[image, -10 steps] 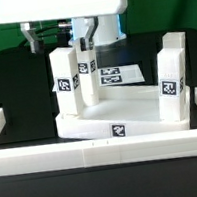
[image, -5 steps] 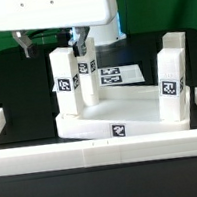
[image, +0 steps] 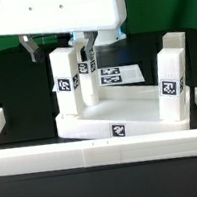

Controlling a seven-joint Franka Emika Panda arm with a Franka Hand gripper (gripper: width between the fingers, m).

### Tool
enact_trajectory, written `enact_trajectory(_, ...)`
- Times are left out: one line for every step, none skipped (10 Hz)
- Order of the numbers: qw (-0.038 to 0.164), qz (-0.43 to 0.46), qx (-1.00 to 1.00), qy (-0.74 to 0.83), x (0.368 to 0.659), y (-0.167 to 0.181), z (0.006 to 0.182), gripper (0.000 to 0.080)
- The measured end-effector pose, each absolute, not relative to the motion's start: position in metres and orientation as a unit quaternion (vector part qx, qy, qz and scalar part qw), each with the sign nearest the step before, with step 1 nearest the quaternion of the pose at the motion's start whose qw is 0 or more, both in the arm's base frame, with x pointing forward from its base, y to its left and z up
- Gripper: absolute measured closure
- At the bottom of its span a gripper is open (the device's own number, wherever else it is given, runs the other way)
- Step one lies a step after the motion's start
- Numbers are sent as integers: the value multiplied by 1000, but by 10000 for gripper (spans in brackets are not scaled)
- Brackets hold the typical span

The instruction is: Assemble desk

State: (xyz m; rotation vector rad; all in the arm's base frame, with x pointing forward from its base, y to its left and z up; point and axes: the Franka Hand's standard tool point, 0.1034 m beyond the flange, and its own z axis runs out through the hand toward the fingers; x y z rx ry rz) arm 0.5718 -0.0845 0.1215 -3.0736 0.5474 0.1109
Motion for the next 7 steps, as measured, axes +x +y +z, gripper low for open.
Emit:
enact_trajectory(9, 36, -984, 175, 571, -84, 121, 290)
enact_trajectory(9, 36, -984, 175, 571, -84, 121, 290)
enact_trajectory(9, 36, -984, 175, 571, -85, 121, 429)
enact_trajectory(9, 36, -984, 175, 571, -85, 121, 510)
enact_trajectory(9, 36, -984, 175, 571, -85, 121, 510)
enact_trajectory(9, 36, -983, 178, 571, -85, 121, 510)
enact_trajectory(9, 36, -982, 186, 571, -85, 121, 510)
